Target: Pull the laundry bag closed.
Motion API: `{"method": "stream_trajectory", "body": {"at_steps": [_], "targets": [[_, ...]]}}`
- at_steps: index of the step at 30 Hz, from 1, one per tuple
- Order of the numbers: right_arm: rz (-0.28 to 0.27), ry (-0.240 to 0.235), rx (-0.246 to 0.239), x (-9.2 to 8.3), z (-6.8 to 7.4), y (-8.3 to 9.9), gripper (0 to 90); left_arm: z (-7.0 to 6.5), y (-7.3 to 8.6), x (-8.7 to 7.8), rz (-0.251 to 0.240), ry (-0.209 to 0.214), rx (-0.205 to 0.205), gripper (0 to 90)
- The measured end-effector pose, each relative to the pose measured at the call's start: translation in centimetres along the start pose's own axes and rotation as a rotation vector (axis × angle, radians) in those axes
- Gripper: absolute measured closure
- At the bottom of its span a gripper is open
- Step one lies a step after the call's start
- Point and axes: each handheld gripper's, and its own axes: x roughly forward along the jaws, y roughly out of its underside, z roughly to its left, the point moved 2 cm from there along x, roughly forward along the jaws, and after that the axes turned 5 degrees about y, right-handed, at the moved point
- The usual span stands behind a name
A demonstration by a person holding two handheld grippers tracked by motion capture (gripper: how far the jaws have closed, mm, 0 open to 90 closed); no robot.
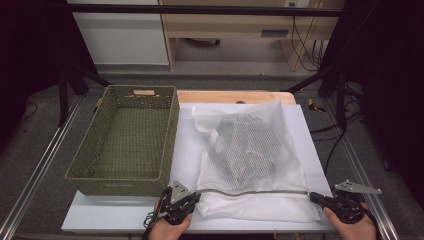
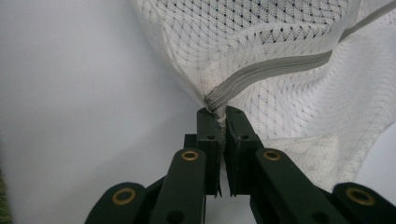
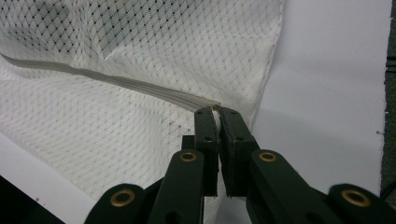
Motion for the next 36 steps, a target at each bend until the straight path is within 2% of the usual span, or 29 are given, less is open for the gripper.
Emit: {"method": "stream_trajectory", "body": {"at_steps": [8,10,15,20,29,30,32,36], "targets": [[-0.019,0.023,-0.003,0.6,-0.8,-0.6,86.6,-0.1,0.2,0.2,0.021,0.000,0.008,86.0],[-0.015,0.021,0.009,0.7,-0.8,-0.8,86.6,-0.1,0.3,0.3,0.018,-0.002,0.006,86.0],[-0.012,0.017,0.002,0.8,-0.7,-0.7,86.5,0.0,0.2,0.2,0.010,-0.003,0.004,85.5],[-0.011,0.010,-0.002,0.9,-0.7,-0.5,86.4,-0.2,0.2,0.2,0.011,-0.016,0.024,84.1],[-0.018,0.005,-0.025,1.0,-0.1,-0.5,83.2,-0.3,-0.1,0.2,-0.017,-0.034,0.044,73.6],[-0.024,0.007,-0.042,1.0,0.1,-0.6,81.6,-0.4,-0.2,0.2,-0.019,-0.037,0.050,72.9],[-0.025,0.009,-0.048,1.0,0.3,-0.6,80.8,-0.5,-0.2,0.2,-0.019,-0.038,0.056,71.6],[-0.046,0.006,-0.065,1.0,0.9,-0.8,73.9,-0.9,-0.5,0.1,-0.030,-0.052,0.075,63.3]]}}
